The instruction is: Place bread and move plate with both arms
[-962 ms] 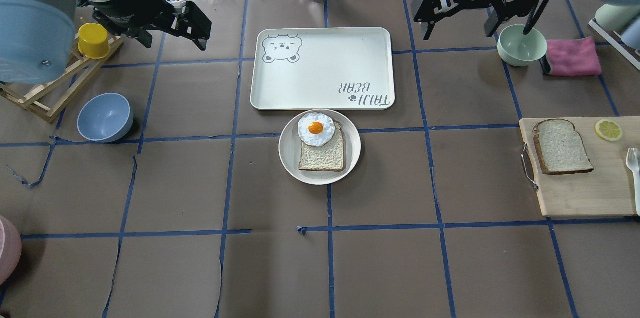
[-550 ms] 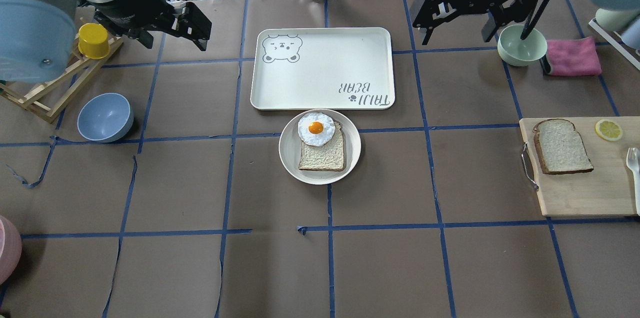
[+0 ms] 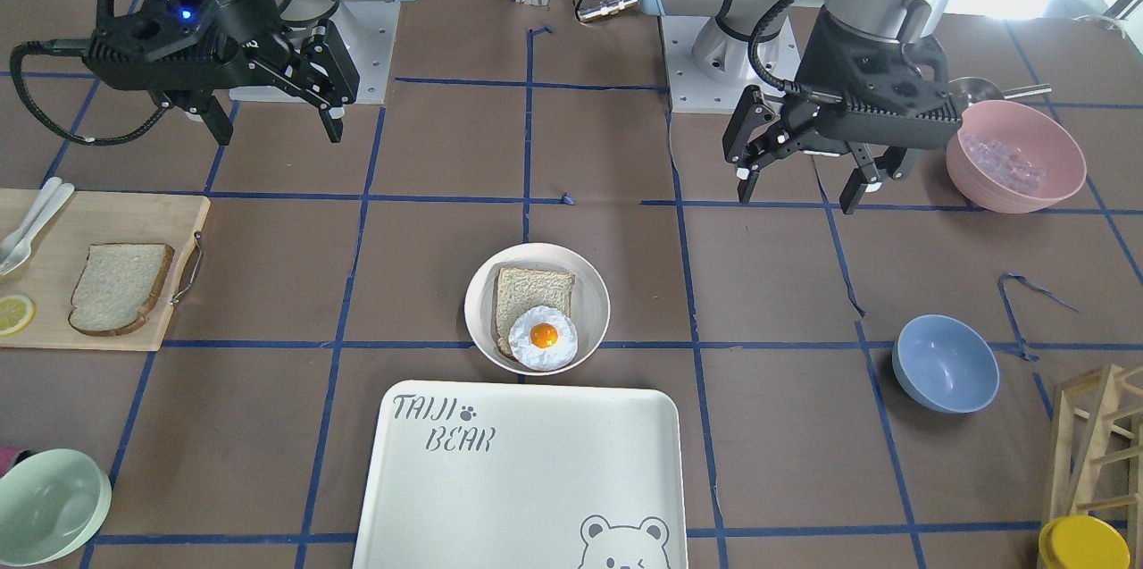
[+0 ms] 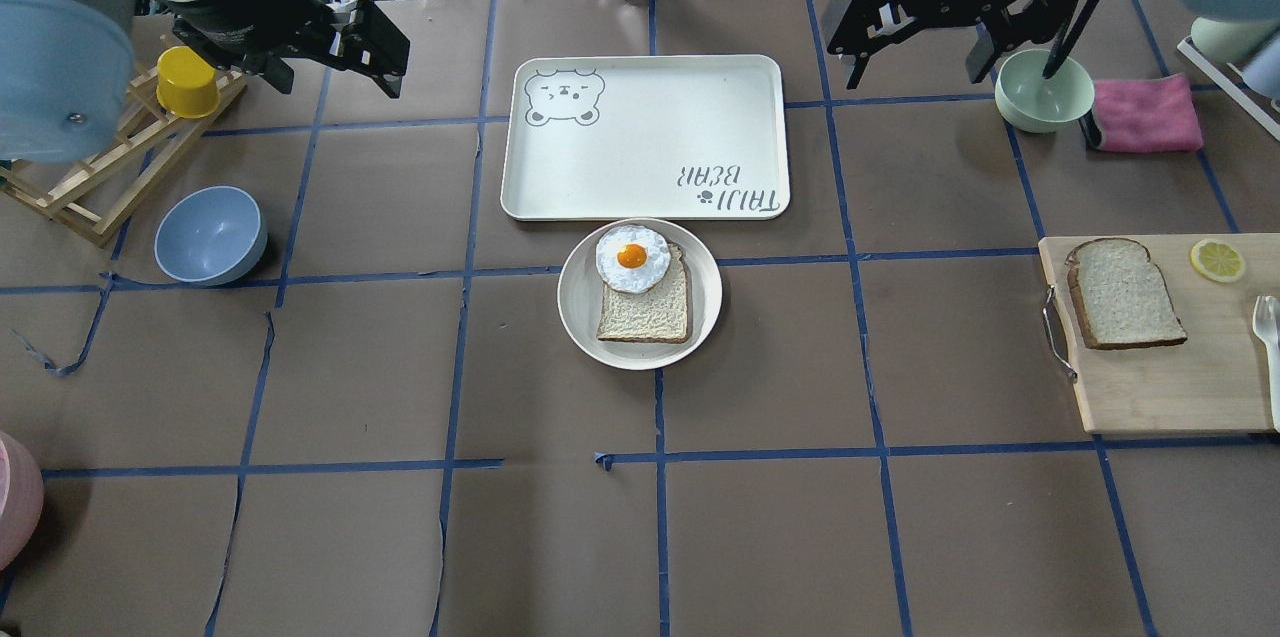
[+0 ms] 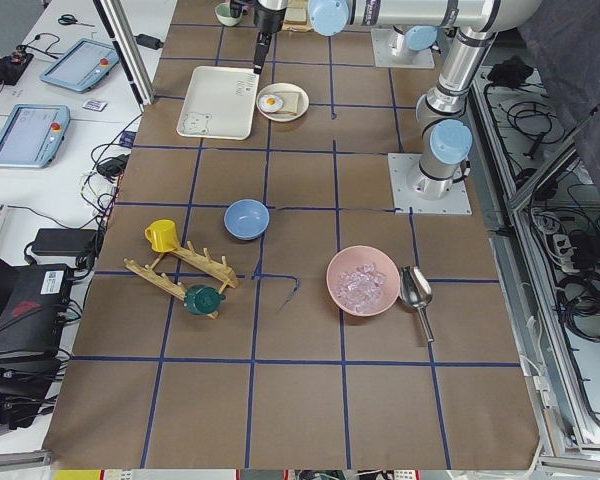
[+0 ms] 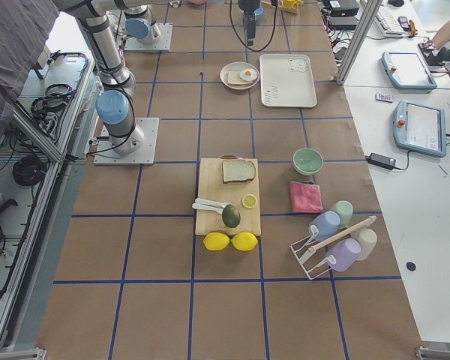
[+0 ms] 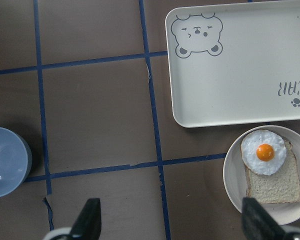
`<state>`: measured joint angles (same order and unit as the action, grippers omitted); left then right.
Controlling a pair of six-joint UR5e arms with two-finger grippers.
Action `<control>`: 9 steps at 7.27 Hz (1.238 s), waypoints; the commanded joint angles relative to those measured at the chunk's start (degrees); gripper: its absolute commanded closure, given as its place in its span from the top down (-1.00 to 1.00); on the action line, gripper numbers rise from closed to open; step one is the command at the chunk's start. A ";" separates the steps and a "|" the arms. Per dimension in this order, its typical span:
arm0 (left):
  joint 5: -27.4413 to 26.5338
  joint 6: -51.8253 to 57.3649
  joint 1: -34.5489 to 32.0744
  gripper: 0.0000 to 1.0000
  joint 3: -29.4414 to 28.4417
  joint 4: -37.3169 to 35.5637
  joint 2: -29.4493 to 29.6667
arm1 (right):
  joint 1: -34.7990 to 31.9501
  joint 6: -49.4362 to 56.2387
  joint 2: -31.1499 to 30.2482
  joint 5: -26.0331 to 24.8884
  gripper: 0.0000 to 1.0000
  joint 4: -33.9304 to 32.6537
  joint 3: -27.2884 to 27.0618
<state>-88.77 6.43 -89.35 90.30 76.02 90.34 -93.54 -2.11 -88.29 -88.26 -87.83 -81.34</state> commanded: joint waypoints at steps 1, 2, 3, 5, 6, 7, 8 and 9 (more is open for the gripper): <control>0.00 -0.01 0.05 1.00 -0.03 0.00 -0.07 | 0.02 -0.18 -0.13 -0.07 1.00 0.29 0.04; -0.18 -0.01 0.14 1.00 0.05 0.00 -0.25 | 0.11 -0.26 -0.04 -0.25 1.00 0.64 -0.04; -0.44 -0.01 0.14 1.00 0.05 0.00 -0.33 | 0.63 0.43 -0.21 -1.38 1.00 0.64 -0.05; -0.35 -0.01 0.14 1.00 0.06 0.00 -0.25 | 3.96 0.35 0.14 -10.68 1.00 2.04 -3.71; -0.35 -0.01 0.14 1.00 0.05 0.00 -0.16 | 8.77 0.61 0.14 -10.88 1.00 1.70 -7.83; -0.27 -0.10 0.14 1.00 0.05 0.00 -0.16 | 14.82 5.84 0.31 -10.19 1.00 -2.39 -12.91; -0.27 -0.01 0.14 1.00 0.05 0.00 -0.16 | 20.01 14.24 1.88 -10.10 1.00 -13.66 -19.66; -0.18 -0.01 0.14 1.00 0.05 0.00 -0.16 | 23.89 20.42 2.94 -10.18 1.00 -24.91 -25.48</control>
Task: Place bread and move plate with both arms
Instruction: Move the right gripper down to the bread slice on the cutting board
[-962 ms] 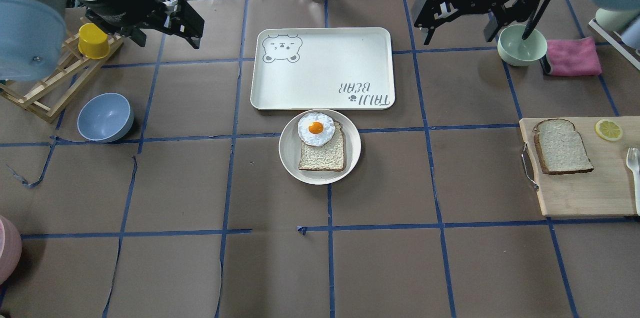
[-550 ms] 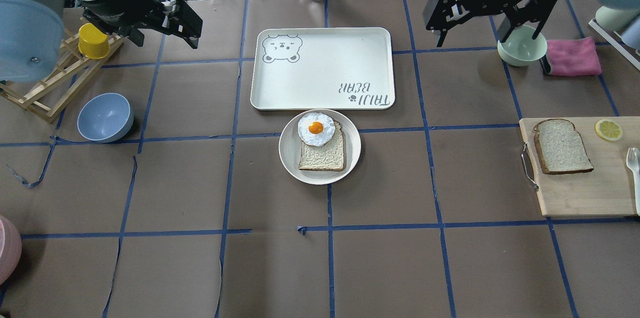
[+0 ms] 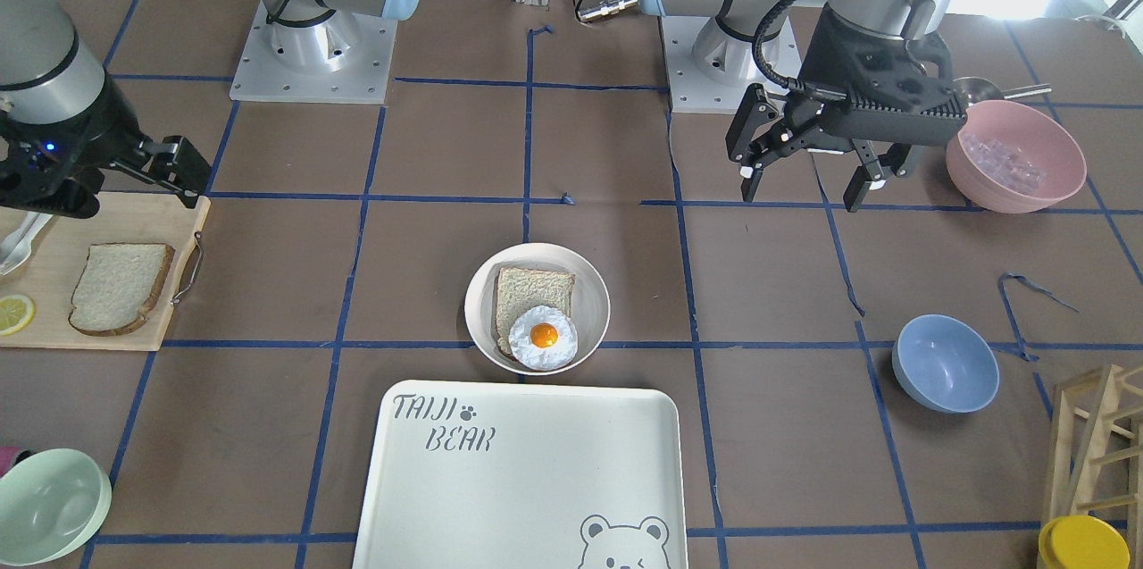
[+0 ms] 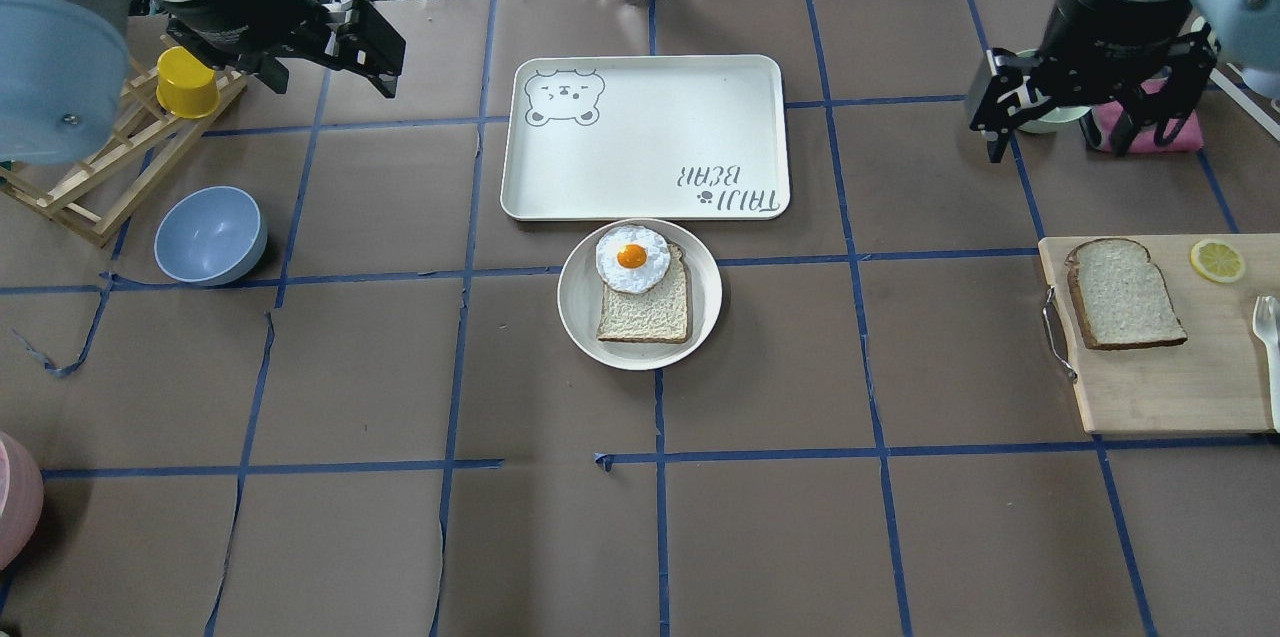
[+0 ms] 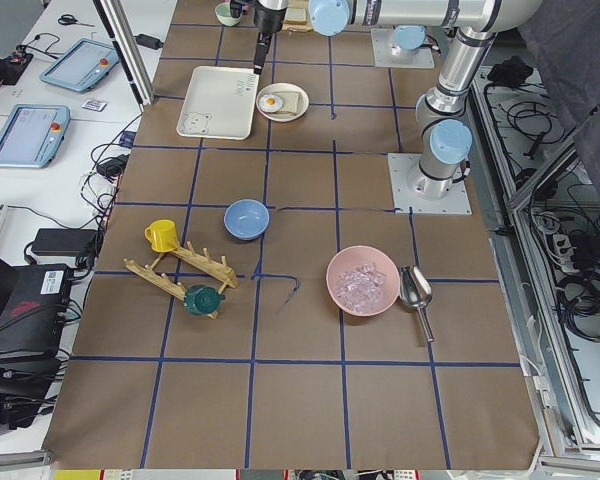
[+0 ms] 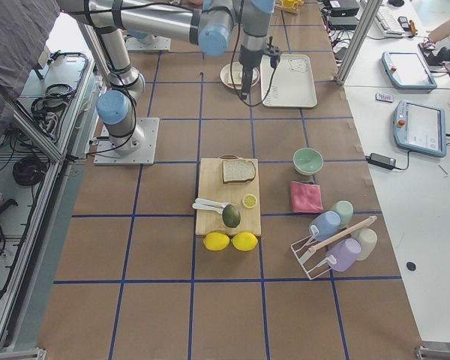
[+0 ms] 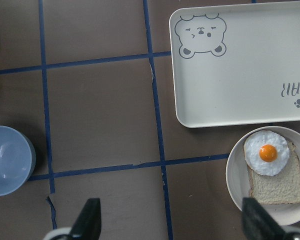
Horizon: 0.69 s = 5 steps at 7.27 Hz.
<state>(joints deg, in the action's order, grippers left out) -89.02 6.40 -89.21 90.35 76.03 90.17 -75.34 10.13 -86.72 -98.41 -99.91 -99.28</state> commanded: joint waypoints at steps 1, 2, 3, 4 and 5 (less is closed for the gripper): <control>-0.01 0.02 0.00 1.00 0.00 0.00 0.01 | 8.34 10.33 3.82 -0.12 1.00 -21.30 -12.64; -0.01 0.11 0.00 1.00 0.00 0.00 0.01 | 9.07 14.53 4.80 -0.03 1.00 -26.86 -16.00; -0.01 0.11 0.00 1.00 0.00 0.00 0.01 | 9.07 15.27 6.03 -0.03 0.83 -27.87 -17.95; -0.10 0.11 0.08 1.00 0.00 0.00 0.01 | 9.33 15.71 8.48 -0.64 0.84 -28.06 -18.14; -0.01 0.11 0.61 1.00 0.00 0.00 0.01 | 10.29 15.71 9.89 -0.99 0.84 -28.58 -18.41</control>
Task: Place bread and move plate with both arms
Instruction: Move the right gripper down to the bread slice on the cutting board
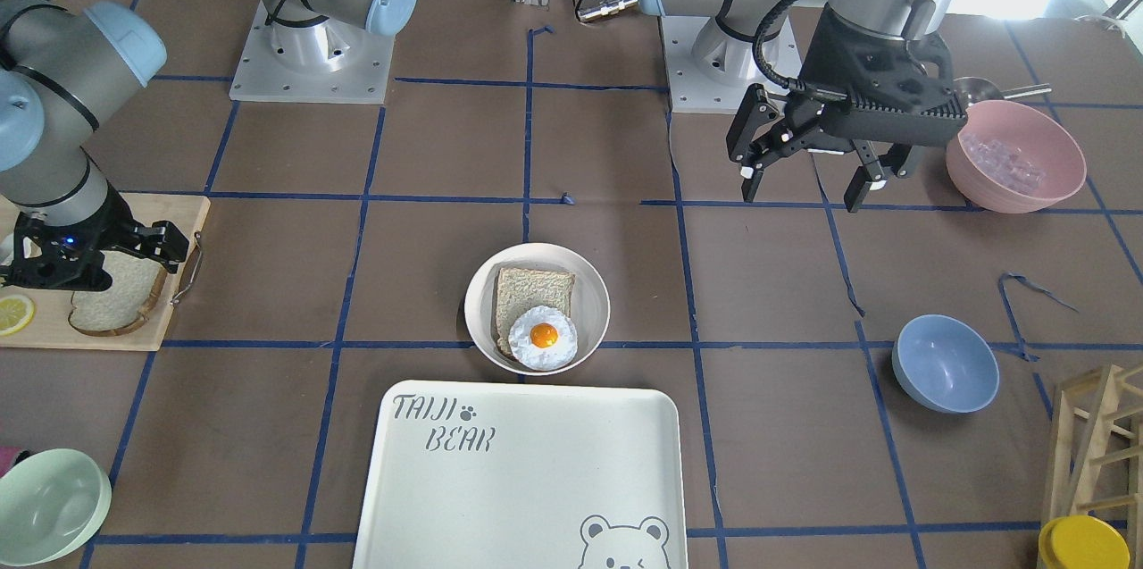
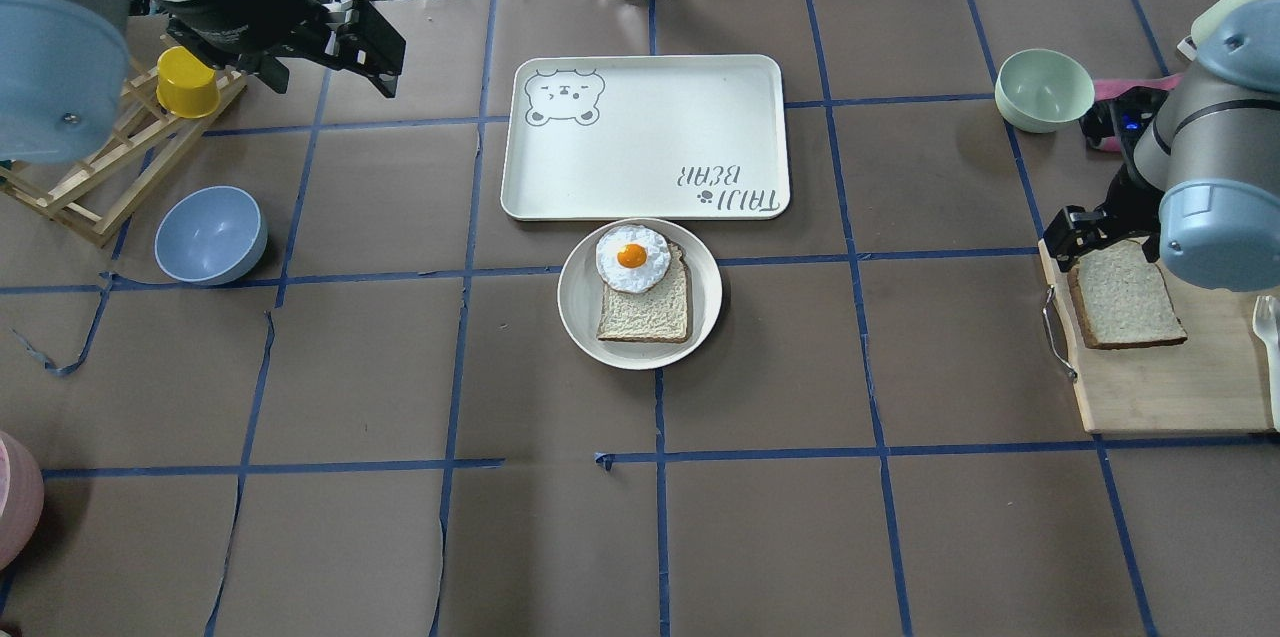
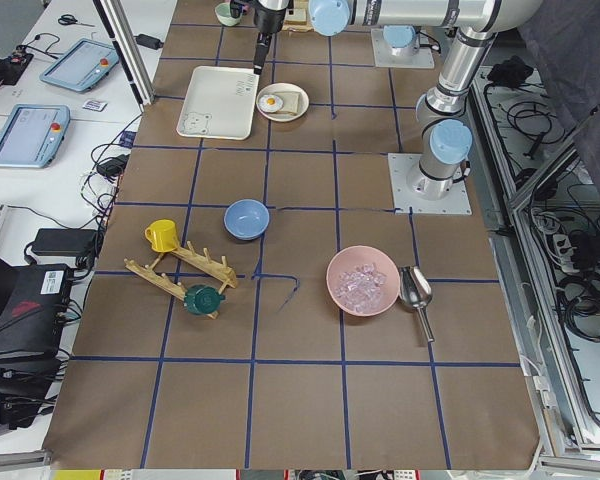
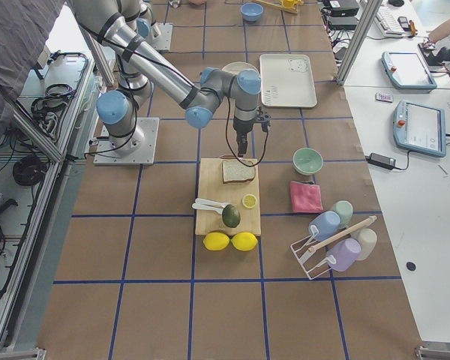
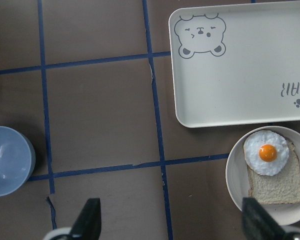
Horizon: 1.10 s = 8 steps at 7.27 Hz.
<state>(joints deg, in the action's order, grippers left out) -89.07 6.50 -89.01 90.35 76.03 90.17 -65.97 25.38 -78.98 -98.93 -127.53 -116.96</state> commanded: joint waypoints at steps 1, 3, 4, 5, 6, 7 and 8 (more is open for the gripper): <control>-0.05 0.00 0.42 1.00 0.00 0.00 -0.09 | 1.19 0.64 2.86 -0.57 0.83 -2.45 -0.82; 0.04 0.00 0.42 1.00 0.00 0.00 0.00 | 1.28 0.38 4.44 -3.10 0.68 -2.64 -0.90; 0.12 0.00 0.42 1.00 0.00 0.00 -0.09 | 1.28 0.55 4.54 -3.38 0.68 -3.08 -0.82; 0.04 0.00 0.42 1.00 0.00 0.00 -0.09 | 1.28 0.46 4.71 -3.47 0.68 -3.08 -0.90; -0.05 0.00 0.50 1.00 0.00 0.00 -0.17 | 1.28 0.20 4.72 -4.08 0.68 -3.08 -0.90; -0.05 0.00 0.50 1.00 0.00 0.00 -0.17 | 1.28 -0.06 4.80 -4.00 0.69 -3.08 -0.99; -0.05 0.00 0.50 1.00 0.00 0.00 -0.17 | 1.28 0.02 4.80 -3.99 0.70 -3.08 -0.99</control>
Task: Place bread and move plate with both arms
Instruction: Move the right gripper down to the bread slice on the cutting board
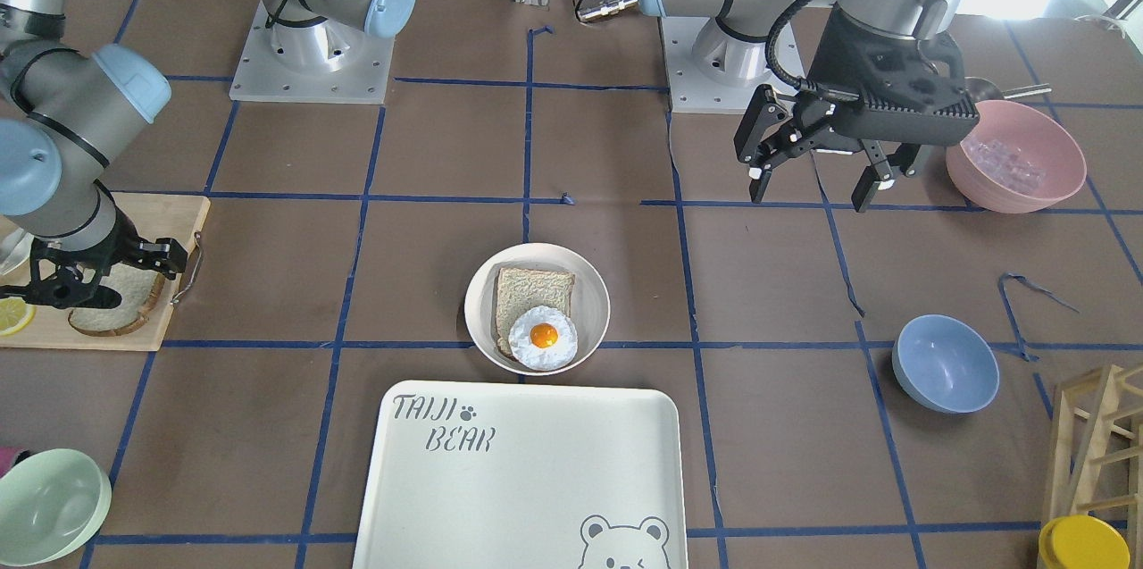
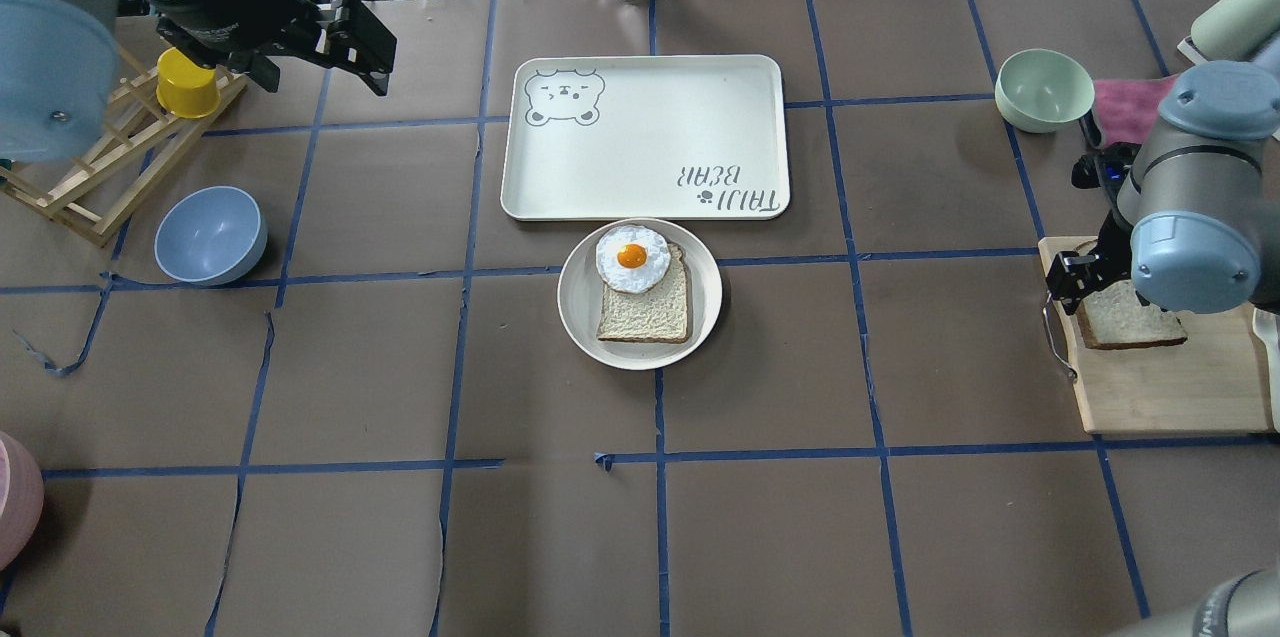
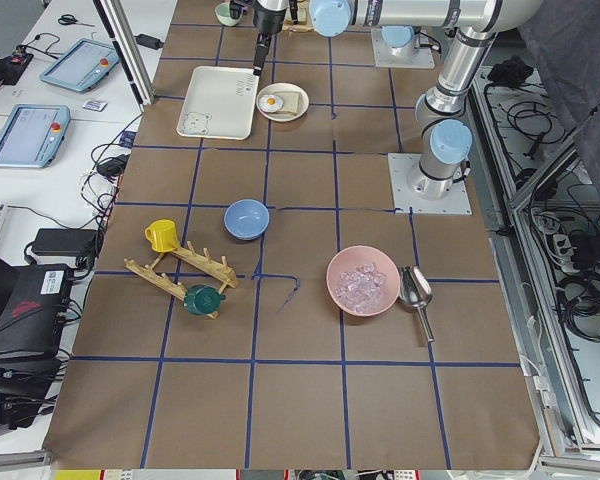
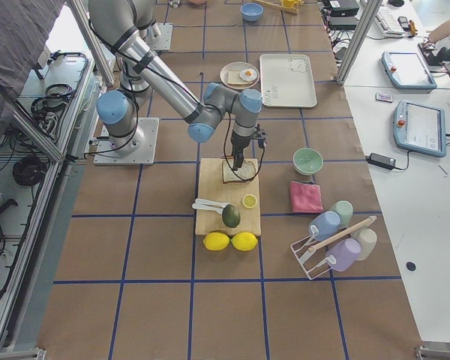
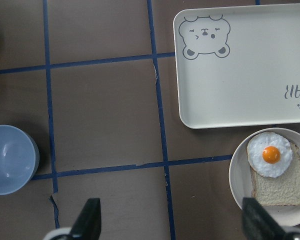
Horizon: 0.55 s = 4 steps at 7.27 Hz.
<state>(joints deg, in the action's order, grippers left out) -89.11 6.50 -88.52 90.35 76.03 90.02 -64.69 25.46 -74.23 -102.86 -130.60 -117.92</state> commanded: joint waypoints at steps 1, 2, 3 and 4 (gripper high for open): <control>-0.01 0.00 0.01 1.00 0.00 0.00 -0.02 | 0.00 -0.05 0.14 -0.15 0.70 -0.01 -0.03; -0.01 0.00 0.01 1.00 0.00 0.00 -0.02 | 0.00 -0.05 0.66 -0.15 0.70 -0.01 -0.12; -0.01 0.00 0.01 1.00 0.00 0.00 -0.02 | 0.09 -0.05 1.36 -0.15 0.69 -0.09 -0.03; -0.01 0.09 0.01 1.00 0.00 0.00 -0.02 | 0.52 -0.05 1.37 -0.23 0.69 -0.09 0.05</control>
<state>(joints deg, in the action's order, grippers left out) -89.12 6.52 -88.51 90.35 76.03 90.00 -64.52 25.40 -73.16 -103.02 -130.66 -117.95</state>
